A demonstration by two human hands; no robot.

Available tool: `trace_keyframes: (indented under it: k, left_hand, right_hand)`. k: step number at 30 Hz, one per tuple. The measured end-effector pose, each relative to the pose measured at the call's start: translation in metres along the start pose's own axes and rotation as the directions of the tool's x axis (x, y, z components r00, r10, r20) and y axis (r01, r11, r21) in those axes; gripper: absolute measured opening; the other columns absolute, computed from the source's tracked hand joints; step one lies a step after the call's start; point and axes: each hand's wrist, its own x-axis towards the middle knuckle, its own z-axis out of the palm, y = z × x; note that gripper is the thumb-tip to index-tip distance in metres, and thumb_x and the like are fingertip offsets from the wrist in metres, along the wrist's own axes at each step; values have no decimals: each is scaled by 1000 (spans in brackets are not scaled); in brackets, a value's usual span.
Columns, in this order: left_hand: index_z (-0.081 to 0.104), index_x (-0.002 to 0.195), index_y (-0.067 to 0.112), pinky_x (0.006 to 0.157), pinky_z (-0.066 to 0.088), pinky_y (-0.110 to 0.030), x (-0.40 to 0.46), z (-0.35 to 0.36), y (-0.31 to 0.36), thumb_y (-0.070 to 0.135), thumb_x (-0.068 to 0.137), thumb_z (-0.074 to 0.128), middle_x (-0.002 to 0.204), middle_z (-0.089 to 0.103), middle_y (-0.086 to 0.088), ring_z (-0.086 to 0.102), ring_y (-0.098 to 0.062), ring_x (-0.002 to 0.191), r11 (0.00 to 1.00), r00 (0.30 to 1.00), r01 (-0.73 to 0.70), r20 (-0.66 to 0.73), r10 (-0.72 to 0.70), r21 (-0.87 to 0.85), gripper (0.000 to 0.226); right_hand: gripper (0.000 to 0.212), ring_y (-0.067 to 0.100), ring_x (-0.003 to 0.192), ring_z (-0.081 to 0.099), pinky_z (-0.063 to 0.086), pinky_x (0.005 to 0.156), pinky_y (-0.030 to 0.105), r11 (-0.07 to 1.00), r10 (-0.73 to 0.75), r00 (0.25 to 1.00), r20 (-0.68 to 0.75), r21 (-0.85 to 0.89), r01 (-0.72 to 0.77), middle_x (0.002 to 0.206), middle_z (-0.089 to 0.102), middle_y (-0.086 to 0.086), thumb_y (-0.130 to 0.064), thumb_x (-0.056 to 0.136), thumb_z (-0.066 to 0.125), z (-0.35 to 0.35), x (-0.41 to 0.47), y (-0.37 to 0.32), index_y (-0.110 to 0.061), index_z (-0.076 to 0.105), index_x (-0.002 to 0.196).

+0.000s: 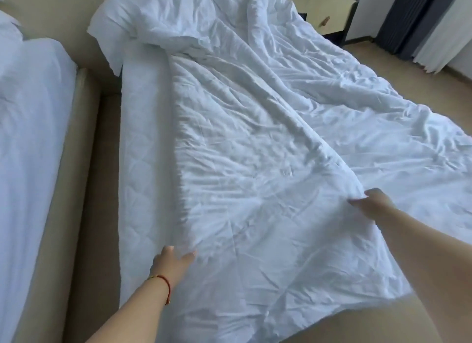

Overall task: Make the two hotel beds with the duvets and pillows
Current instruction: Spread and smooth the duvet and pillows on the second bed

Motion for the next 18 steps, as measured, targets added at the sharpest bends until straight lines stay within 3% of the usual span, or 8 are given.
trace_keyframes:
  k: [2,5,7,8,11,15,18]
  left_hand:
    - [34,140,6,100,44,-38,-3,14,-13,64,68,71,139,46,-14,51,-33,122,996,997,61,50,-58,-63,100]
    - [32,138,3,99,43,-37,-9,37,-31,58,70,77,137,48,-15,53,-32,117,968,989,144,55,-136,-206,98]
    - [32,141,2,96,44,-37,-12,49,-44,56,71,77,136,49,-15,54,-33,116,948,982,189,43,-184,-258,99]
    - [39,136,2,89,48,-36,-12,53,-52,56,71,77,128,55,-15,59,-31,107,946,984,179,27,-178,-269,93]
    - [59,108,4,82,55,-42,-17,59,-73,56,70,77,102,67,-11,64,-29,85,977,995,57,-71,-73,-207,67]
    - [59,105,8,83,53,-43,-34,47,-89,40,84,70,97,65,-11,61,-32,87,974,986,-59,-168,22,-217,40]
    - [59,102,11,82,52,-42,-45,38,-105,41,90,62,95,66,-10,60,-32,87,996,972,-72,-227,58,-53,32]
  right_hand:
    - [78,38,112,53,47,94,43,997,43,999,10,-62,-42,124,54,21,-45,70,78,24,1,16,-2,46,127]
    - [95,39,120,47,41,101,45,986,165,986,-18,6,-165,130,48,21,-62,67,72,47,-8,37,-4,37,133]
    - [98,38,107,56,45,95,46,984,177,984,-24,-10,-177,117,57,18,-75,56,67,54,-15,54,-6,42,122]
    - [94,37,100,58,46,90,45,989,140,990,-36,-35,-141,111,59,16,-75,56,66,56,-18,63,-7,44,116]
    - [68,34,87,55,43,72,38,1000,0,998,-60,10,0,108,58,20,-51,77,71,55,-26,76,-2,44,115]
    - [51,31,77,52,39,65,36,984,-174,981,-90,-38,172,95,58,18,-45,81,70,37,-44,84,-4,47,100]
    - [42,31,80,52,38,65,36,951,-262,959,-109,-197,237,93,56,13,-42,83,66,23,-60,97,-10,44,97]
